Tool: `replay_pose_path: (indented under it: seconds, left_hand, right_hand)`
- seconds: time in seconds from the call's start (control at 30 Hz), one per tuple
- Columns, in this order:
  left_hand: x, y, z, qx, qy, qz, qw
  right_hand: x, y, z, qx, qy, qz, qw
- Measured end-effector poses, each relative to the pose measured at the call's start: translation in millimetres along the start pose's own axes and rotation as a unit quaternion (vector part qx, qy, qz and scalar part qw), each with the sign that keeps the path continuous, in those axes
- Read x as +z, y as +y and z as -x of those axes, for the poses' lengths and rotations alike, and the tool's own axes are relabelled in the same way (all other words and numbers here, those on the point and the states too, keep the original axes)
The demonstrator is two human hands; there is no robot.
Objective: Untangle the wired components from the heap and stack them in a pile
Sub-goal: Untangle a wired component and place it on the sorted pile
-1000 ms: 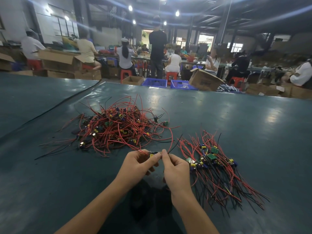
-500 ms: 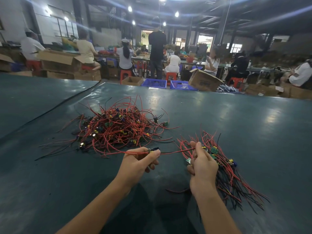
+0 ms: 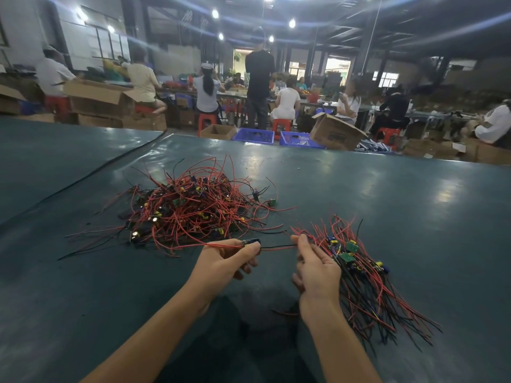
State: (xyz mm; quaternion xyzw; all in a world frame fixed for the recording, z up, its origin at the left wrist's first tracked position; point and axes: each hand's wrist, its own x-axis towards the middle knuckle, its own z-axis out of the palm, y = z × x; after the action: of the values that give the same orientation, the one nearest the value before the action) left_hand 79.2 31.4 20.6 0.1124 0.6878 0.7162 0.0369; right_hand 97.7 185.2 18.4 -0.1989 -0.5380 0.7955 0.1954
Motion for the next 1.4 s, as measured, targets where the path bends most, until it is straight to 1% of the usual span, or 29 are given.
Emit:
replay_pose_path:
  seconds: [0.03, 0.1, 0.2, 0.27, 0.33, 0.4, 0.47, 0.5, 0.57, 0.63, 0.67, 0.73, 0.77, 0.83, 0.9, 1.0, 1.03, 1.1, 1.17, 1.23, 1.3, 1.4]
  left_hand:
    - [-1, 0, 0, 0.000, 0.010, 0.003, 1.000]
    - [-1, 0, -1, -0.007, 0.035, 0.021, 0.999]
    - [0, -1, -2, -0.045, 0.084, 0.105, 0.990]
    - [0, 0, -4, -0.059, 0.109, 0.133, 0.983]
    - [0, 1, -4, -0.058, 0.115, 0.135, 0.982]
    - [-1, 1, -5, -0.066, 0.103, 0.145, 0.982]
    - [-2, 2, -4, -0.089, 0.059, 0.178, 0.978]
    - [-3, 3, -3, -0.100, 0.022, 0.195, 0.976]
    - [0, 6, -1, -0.117, -0.058, 0.203, 0.970]
    - [3, 6, 2, -0.127, -0.122, 0.180, 0.968]
    - [4, 6, 3, -0.123, -0.156, 0.163, 0.966]
    - [4, 5, 6, -0.109, -0.214, 0.125, 0.963]
    - [3, 5, 6, -0.107, -0.228, 0.113, 0.961]
    - [3, 5, 6, -0.115, -0.215, 0.102, 0.964]
    - [3, 3, 3, -0.146, -0.163, 0.117, 0.969]
    - [4, 0, 2, -0.178, -0.132, 0.210, 0.952]
    - [4, -3, 2, -0.173, -0.130, 0.228, 0.949]
    - [6, -8, 4, -0.141, -0.132, 0.219, 0.956]
    - [9, -10, 7, -0.101, -0.139, 0.187, 0.967]
    - [12, -10, 8, -0.075, -0.137, 0.169, 0.973]
    - [12, -8, 8, -0.062, -0.102, 0.155, 0.981]
    - [10, -8, 6, -0.058, -0.049, 0.143, 0.987]
  right_hand:
    - [-3, -1, -4, -0.002, 0.009, -0.012, 1.000]
    - [-5, 0, -6, -0.014, 0.000, -0.017, 1.000]
    - [-1, 0, -3, -0.039, -0.038, -0.013, 0.998]
    - [-1, 0, -2, -0.057, -0.063, -0.010, 0.996]
    - [-1, -2, 1, -0.070, -0.093, -0.023, 0.993]
    - [-3, -3, 3, -0.064, -0.120, -0.059, 0.989]
    - [-3, -5, 5, -0.039, -0.141, -0.086, 0.986]
    - [-4, -5, 5, -0.029, -0.151, -0.072, 0.985]
    - [-2, -5, 8, -0.024, -0.167, 0.009, 0.986]
    - [2, -3, 13, -0.023, -0.195, 0.083, 0.977]
    - [5, -2, 17, -0.023, -0.212, 0.103, 0.972]
    - [8, -1, 23, -0.021, -0.241, 0.120, 0.963]
    - [10, -1, 26, -0.018, -0.249, 0.119, 0.961]
    - [12, -1, 27, -0.010, -0.243, 0.107, 0.964]
    - [13, 0, 26, -0.006, -0.221, 0.086, 0.971]
    - [14, 2, 25, 0.011, -0.167, 0.024, 0.986]
    - [15, 2, 24, 0.016, -0.152, 0.000, 0.988]
    - [15, 2, 24, 0.019, -0.128, -0.031, 0.991]
    - [16, 3, 25, 0.008, -0.121, -0.029, 0.992]
    - [17, 6, 28, -0.019, -0.133, -0.011, 0.991]
    - [18, 7, 29, -0.040, -0.153, 0.016, 0.987]
    - [19, 8, 30, -0.040, -0.172, 0.034, 0.984]
